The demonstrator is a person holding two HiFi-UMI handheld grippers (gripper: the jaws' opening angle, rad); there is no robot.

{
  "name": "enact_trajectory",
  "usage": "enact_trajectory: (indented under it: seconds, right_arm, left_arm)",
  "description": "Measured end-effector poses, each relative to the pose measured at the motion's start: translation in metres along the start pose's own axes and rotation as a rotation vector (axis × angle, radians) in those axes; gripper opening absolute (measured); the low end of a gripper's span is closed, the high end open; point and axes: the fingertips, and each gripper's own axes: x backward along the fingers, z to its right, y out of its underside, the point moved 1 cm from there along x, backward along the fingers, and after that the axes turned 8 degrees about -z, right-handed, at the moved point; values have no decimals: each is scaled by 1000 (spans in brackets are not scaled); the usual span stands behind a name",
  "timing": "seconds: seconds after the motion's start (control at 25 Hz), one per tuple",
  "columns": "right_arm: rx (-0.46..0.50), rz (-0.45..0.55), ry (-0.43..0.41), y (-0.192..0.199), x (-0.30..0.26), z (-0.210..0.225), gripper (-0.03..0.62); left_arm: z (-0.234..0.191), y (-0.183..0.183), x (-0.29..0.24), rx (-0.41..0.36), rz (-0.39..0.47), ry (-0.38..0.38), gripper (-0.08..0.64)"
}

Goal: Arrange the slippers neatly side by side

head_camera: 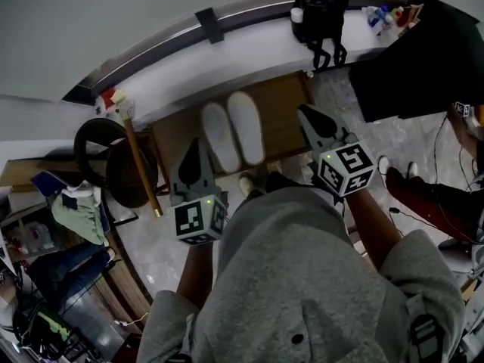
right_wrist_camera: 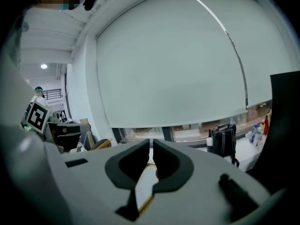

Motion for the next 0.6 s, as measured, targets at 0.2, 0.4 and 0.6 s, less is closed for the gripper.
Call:
enact_trajectory:
  seconds: [0.2,0.4,0.6]
  right_arm:
    - [15,0,13,3,1,-8,38]
    - [20,1,15,5,0,-7,38]
    - [10,-9,20,10,-6,-9,38]
  left_arm:
    - [2,-3,3,-27,11,15,25]
    - [5,4,2,-35,-1,20,25]
    - [-1,10,-1,-32,-11,30,25]
